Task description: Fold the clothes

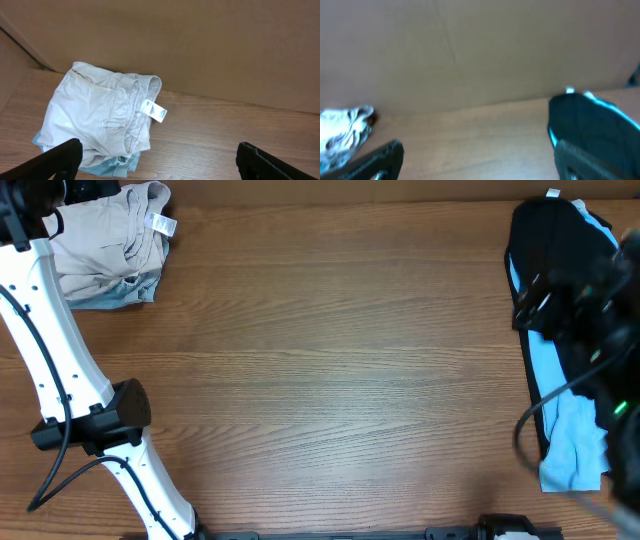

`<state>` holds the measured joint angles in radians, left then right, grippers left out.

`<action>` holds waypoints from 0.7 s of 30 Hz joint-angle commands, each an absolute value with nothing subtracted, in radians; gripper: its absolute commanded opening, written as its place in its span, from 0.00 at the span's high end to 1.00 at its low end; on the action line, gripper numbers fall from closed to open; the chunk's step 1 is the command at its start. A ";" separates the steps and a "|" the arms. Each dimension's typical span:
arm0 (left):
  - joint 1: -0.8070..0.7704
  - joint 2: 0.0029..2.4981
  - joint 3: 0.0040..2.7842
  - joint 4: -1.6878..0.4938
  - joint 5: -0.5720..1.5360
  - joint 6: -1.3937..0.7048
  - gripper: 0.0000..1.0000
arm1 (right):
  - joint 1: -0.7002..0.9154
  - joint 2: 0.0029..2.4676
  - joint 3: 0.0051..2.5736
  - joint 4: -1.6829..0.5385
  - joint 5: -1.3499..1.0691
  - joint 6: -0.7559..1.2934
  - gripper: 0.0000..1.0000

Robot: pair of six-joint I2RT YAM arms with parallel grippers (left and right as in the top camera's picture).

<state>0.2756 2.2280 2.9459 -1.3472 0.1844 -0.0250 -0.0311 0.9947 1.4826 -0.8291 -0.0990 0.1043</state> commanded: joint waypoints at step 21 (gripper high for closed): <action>0.281 2.225 2.947 -1.344 0.192 -0.038 0.00 | 0.017 0.105 0.041 0.029 -0.096 0.187 0.00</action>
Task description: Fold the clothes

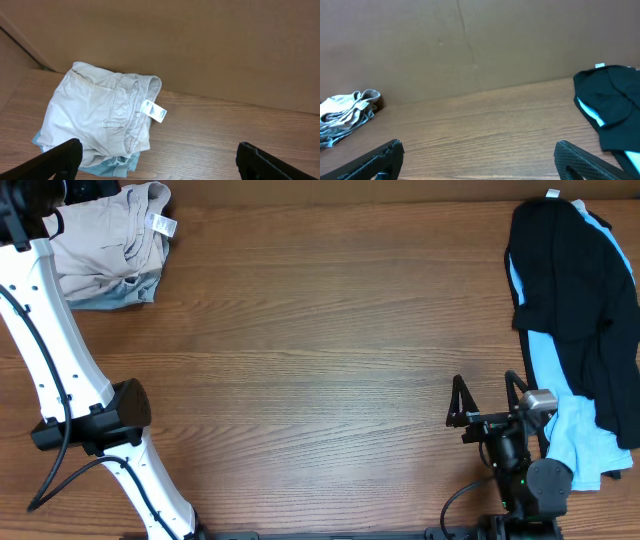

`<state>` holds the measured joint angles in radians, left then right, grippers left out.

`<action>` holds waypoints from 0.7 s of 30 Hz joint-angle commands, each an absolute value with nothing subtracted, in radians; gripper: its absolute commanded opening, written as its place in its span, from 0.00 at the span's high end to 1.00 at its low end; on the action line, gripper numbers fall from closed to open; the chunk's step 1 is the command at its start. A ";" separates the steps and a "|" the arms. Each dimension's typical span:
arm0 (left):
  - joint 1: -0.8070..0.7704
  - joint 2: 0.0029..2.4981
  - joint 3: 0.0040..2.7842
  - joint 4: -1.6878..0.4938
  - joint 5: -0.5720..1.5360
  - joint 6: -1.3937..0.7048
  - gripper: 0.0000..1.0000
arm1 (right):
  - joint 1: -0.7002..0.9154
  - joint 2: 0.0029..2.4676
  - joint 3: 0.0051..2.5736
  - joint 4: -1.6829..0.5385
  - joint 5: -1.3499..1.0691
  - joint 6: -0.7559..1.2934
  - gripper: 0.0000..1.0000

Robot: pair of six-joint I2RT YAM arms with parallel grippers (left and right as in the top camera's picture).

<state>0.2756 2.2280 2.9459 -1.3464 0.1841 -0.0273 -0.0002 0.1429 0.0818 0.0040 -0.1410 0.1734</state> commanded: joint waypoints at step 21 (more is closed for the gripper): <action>0.281 2.225 2.947 -1.343 0.192 -0.038 0.00 | 0.027 0.002 0.008 -0.076 -0.072 0.187 0.00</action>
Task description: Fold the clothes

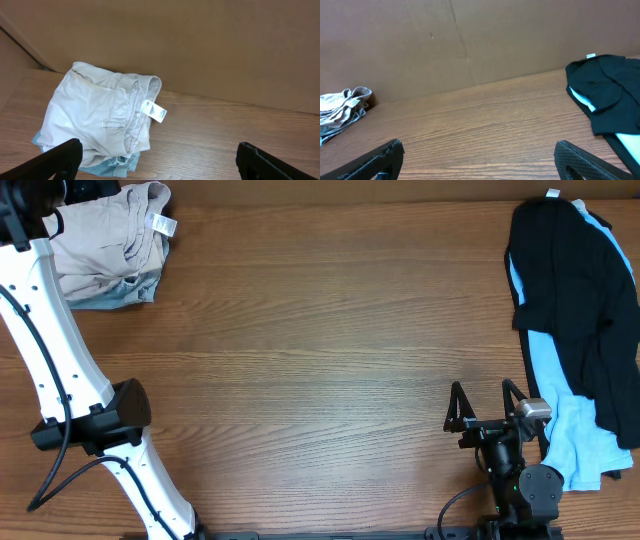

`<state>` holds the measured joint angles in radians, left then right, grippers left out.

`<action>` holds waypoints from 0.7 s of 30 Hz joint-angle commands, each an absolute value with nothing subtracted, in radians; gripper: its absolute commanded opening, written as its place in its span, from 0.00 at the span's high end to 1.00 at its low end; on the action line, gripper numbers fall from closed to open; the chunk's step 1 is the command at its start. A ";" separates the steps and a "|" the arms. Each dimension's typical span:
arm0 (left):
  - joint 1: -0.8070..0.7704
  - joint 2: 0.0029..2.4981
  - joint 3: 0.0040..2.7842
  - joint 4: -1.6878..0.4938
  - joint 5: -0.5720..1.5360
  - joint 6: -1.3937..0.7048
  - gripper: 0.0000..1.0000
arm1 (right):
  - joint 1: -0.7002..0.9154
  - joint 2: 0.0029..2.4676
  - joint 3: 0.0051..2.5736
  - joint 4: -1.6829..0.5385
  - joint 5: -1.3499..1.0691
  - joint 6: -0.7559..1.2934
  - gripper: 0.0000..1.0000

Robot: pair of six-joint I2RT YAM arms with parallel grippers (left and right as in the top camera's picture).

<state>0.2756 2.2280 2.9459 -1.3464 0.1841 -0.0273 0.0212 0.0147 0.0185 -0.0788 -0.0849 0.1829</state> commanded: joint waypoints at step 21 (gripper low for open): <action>0.246 2.126 2.712 -1.342 0.184 -0.038 0.00 | 0.027 0.003 0.008 -0.076 -0.072 0.187 0.00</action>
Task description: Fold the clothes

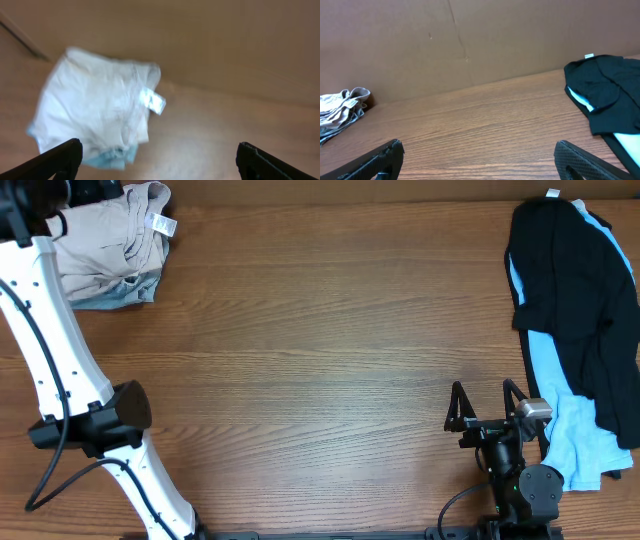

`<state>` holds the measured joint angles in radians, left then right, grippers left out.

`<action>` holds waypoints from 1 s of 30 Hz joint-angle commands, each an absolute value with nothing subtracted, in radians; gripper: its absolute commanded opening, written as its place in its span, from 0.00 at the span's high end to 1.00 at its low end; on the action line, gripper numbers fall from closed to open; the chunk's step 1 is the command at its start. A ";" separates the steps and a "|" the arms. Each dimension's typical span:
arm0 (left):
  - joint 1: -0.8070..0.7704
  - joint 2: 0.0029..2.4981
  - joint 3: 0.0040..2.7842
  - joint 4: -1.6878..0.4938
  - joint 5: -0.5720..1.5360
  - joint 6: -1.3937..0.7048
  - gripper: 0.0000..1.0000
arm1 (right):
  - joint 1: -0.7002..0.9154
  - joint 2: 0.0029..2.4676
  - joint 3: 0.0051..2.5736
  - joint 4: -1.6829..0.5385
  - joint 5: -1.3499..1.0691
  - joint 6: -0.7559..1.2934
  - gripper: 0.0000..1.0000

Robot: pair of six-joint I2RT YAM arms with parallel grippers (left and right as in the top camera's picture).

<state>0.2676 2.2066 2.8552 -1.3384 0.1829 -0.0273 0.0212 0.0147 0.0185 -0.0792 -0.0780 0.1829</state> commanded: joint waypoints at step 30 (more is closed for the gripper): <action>0.046 0.732 0.655 -0.352 0.150 -0.088 0.00 | 0.027 0.003 0.008 -0.076 -0.072 0.187 0.00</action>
